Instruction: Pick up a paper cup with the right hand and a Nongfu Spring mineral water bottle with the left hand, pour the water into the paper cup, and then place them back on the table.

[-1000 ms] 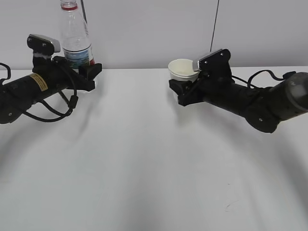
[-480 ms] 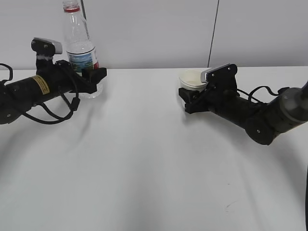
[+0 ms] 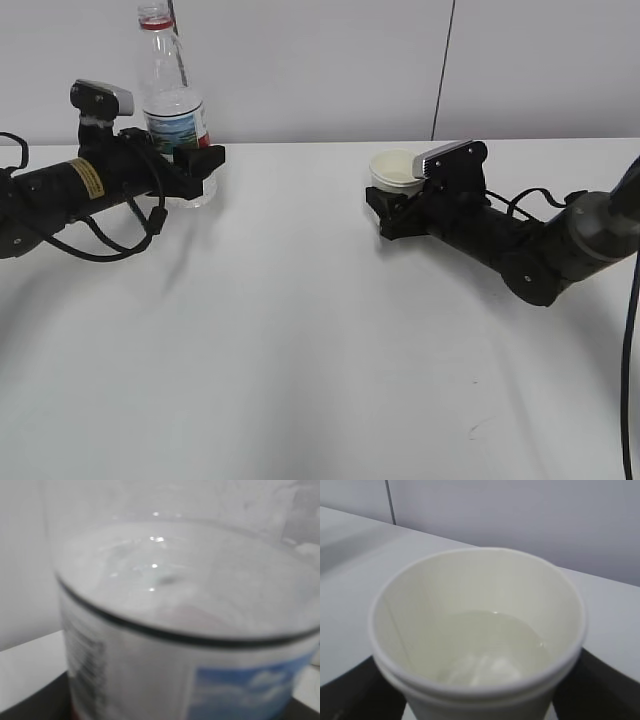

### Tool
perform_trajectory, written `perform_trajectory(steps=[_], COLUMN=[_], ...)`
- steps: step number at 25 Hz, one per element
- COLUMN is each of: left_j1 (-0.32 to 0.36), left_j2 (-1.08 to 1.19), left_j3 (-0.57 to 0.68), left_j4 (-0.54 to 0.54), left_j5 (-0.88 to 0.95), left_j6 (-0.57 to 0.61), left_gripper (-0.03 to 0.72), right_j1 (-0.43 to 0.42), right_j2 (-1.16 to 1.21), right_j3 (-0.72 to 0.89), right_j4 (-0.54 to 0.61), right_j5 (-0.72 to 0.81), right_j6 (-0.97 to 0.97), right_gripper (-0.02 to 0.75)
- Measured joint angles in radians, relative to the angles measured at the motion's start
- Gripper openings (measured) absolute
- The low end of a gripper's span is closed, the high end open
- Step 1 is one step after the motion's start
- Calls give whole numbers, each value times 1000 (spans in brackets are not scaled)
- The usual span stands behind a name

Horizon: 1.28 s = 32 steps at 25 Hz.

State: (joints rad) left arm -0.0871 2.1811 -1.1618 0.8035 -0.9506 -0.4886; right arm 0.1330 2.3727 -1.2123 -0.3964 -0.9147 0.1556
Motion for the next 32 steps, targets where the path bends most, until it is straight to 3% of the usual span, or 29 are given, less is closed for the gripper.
perform_trajectory(steps=[6, 25, 32], left_j1=[0, 0, 0], left_j2=[0, 0, 0], left_j3=[0, 0, 0], left_j4=[1, 2, 2], left_j5=[6, 6, 7], left_j6=[0, 0, 0], left_gripper=[411, 411, 411], right_j1=[0, 0, 0], right_j2=[0, 0, -74], right_j3=[0, 35, 38], right_j4=[0, 0, 0], right_j5=[-2, 22, 136], right_j6=[-2, -2, -6], right_gripper=[617, 620, 621])
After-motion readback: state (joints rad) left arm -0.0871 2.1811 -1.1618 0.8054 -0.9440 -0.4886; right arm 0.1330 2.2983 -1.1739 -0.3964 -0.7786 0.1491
